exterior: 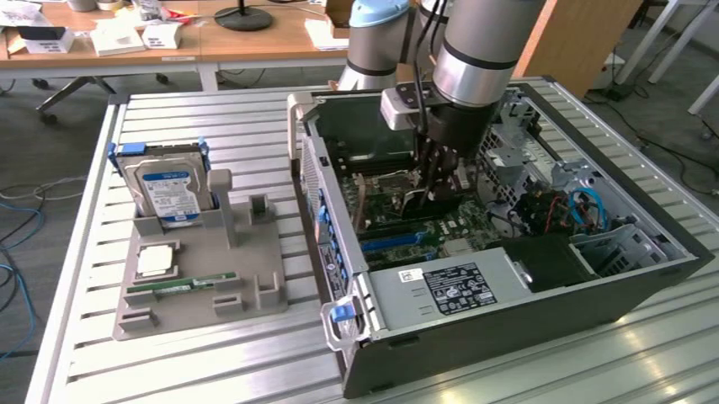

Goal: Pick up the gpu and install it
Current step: 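Insert the gpu into the slot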

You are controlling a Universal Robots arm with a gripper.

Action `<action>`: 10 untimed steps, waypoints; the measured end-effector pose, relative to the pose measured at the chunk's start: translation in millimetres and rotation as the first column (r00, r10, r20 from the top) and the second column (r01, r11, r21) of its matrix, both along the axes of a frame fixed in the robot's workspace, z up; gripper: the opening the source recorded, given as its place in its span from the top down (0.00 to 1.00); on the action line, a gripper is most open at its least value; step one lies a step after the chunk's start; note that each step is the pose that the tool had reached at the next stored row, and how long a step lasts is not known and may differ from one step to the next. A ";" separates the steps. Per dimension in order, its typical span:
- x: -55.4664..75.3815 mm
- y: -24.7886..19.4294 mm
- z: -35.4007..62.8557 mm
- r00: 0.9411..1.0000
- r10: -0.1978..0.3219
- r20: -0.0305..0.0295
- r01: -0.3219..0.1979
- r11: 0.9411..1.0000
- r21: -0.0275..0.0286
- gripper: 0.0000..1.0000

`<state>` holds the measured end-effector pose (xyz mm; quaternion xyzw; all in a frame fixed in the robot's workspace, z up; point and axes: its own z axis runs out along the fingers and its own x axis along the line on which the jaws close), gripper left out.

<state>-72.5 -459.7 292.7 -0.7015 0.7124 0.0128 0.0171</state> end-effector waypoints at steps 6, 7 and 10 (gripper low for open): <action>-0.5 -2.0 -0.1 1.000 0.000 0.000 0.000 1.000 -0.003 0.74; -0.9 -2.1 -0.1 1.000 0.000 0.000 0.000 1.000 -0.003 0.74; -4.2 -2.2 -0.1 1.000 0.000 0.000 0.000 1.000 -0.003 0.74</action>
